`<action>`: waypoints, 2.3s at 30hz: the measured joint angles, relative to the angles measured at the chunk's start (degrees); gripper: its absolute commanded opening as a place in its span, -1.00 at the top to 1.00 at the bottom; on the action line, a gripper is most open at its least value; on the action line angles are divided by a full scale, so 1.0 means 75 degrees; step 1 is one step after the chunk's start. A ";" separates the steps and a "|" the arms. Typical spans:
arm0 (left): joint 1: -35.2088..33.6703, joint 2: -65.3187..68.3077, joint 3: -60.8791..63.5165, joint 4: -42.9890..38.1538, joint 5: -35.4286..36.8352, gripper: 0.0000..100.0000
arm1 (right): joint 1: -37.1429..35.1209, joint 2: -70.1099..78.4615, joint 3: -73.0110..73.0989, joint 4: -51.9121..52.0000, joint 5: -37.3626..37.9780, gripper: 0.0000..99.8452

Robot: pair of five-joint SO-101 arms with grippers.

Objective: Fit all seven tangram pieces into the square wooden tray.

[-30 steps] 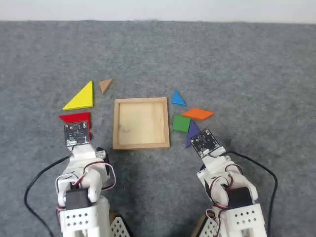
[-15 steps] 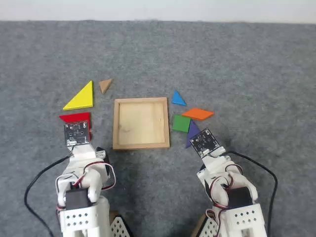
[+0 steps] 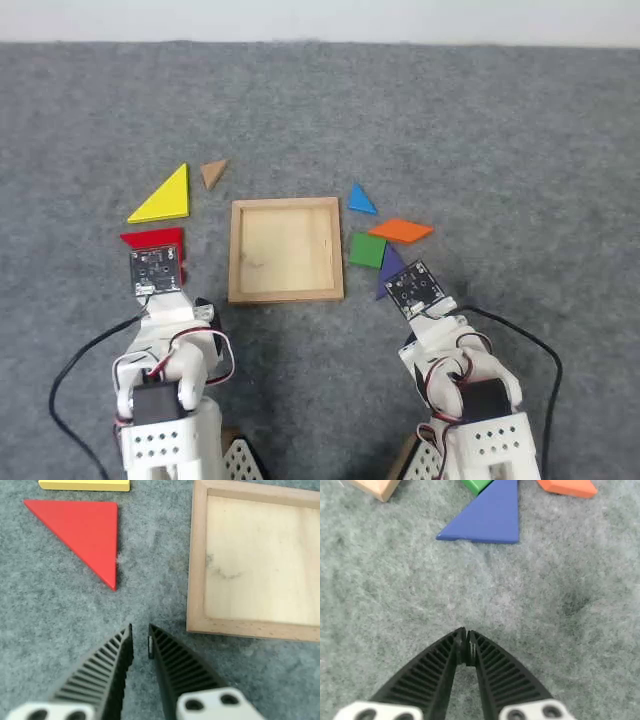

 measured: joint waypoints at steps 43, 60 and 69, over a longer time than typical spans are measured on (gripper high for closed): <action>-0.2286 0.0000 -0.1770 -0.0234 -0.2544 0.86 | 0.0000 0.0000 0.0000 0.0000 0.0000 0.99; -0.2473 0.7877 -0.6377 -0.0246 -0.0422 0.39 | 0.0000 0.0000 0.0000 0.0000 0.0000 0.99; -0.2485 1.2589 -0.9143 0.1043 0.1911 0.33 | 0.0000 0.0000 0.0000 0.0000 0.0000 0.99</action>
